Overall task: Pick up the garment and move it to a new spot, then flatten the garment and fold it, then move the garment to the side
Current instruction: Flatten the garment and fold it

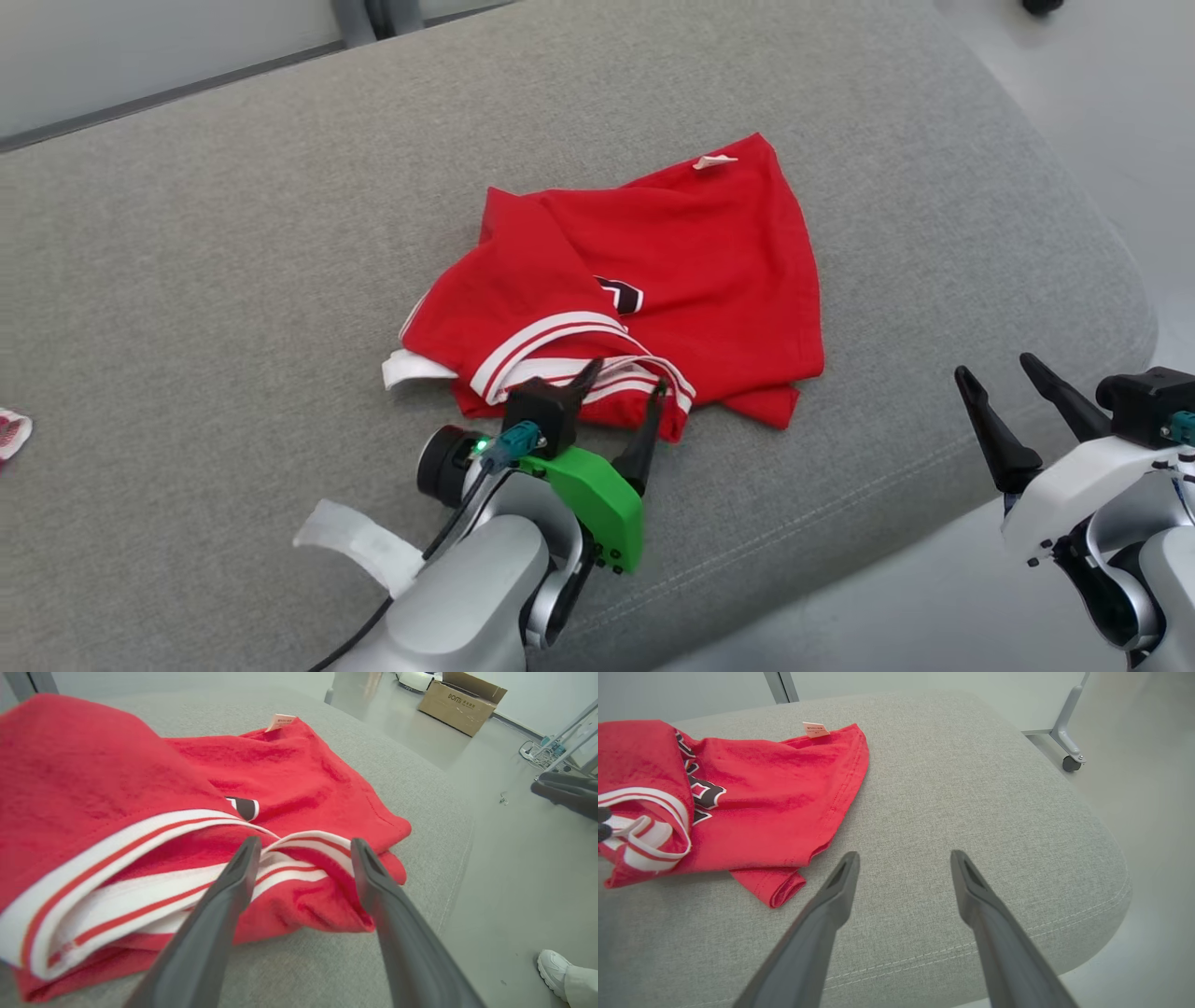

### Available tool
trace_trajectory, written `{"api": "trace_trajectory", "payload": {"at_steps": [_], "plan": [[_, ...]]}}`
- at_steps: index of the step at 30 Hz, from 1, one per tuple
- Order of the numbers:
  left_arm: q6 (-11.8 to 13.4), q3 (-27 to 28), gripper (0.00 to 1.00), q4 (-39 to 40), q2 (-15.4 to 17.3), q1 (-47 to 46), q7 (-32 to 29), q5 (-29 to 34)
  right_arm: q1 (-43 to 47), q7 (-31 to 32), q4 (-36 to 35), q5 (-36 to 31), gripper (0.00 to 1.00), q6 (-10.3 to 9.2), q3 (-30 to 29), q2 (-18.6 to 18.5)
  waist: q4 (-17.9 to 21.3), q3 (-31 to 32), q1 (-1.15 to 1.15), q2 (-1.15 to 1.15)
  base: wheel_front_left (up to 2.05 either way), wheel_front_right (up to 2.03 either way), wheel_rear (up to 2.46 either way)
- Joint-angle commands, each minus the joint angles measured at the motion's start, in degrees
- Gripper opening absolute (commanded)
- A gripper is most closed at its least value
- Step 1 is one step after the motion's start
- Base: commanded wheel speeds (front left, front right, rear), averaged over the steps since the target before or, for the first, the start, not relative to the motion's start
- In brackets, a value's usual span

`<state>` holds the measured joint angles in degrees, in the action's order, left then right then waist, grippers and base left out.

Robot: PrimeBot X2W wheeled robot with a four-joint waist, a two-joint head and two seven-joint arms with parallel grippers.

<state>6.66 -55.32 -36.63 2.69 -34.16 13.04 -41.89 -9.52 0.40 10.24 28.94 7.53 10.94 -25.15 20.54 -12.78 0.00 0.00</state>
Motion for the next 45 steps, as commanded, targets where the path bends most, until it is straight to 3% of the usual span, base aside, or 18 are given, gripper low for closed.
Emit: {"api": "trace_trajectory", "payload": {"at_steps": [1,6,11,19,24,26,28,31,36,45], "plan": [[1.00,0.94,1.00,-0.16,0.39,1.02,0.52,-0.63,0.70,-0.17,-0.08,-0.08,1.00,-0.08,-0.42,-0.32,-2.48,1.98,0.00,0.00,0.00,0.00,0.00],[4.33,6.09,1.00,-1.96,1.41,1.93,1.73,-2.94,0.96,0.35,-0.87,-0.50,1.00,-0.08,0.30,0.31,-3.74,2.90,0.00,0.00,0.00,0.00,0.00],[5.48,11.43,1.00,-4.68,2.32,2.79,2.06,-5.58,0.08,0.44,-1.86,-1.07,1.00,-0.08,1.13,0.70,-2.96,2.83,0.00,0.00,0.00,0.00,0.00],[3.45,18.31,1.00,-8.09,1.57,2.81,2.13,-9.87,0.04,-0.14,-3.68,-2.29,1.00,-0.08,0.09,1.61,-0.17,2.18,0.00,0.00,0.00,0.00,0.00],[2.03,21.89,1.00,-7.85,1.05,1.04,2.17,-8.83,0.60,-0.82,-4.82,-2.97,1.00,-0.08,-0.95,3.06,1.36,1.59,0.00,0.00,0.00,0.00,0.00],[1.84,22.79,0.45,-6.77,0.91,0.62,2.16,-6.99,1.03,-1.02,-5.18,-3.27,1.00,-0.08,-1.30,3.65,1.77,1.45,0.00,0.00,0.00,0.00,0.00],[1.87,23.43,0.00,-5.11,0.90,0.05,2.16,-4.41,1.24,-1.17,-5.53,-3.62,1.00,-0.08,-1.74,4.10,2.17,1.36,0.00,0.00,0.00,0.00,0.00],[2.82,23.77,0.00,-1.23,0.71,-1.13,2.16,0.71,2.15,-1.27,-6.12,-4.01,1.00,-0.08,-2.54,4.96,3.01,1.37,0.00,0.00,0.00,0.00,0.00],[2.52,22.18,0.00,2.73,0.38,-3.31,2.17,3.51,2.46,-1.23,-6.70,-4.49,1.00,-0.08,-3.12,5.67,4.01,1.20,0.00,0.00,0.00,0.00,0.00],[2.99,11.97,0.00,2.47,0.36,-11.55,-0.95,0.72,0.16,-1.52,-6.15,-4.56,1.00,-0.08,-0.56,7.58,8.16,-0.39,0.00,0.00,0.00,0.00,0.00]]}}
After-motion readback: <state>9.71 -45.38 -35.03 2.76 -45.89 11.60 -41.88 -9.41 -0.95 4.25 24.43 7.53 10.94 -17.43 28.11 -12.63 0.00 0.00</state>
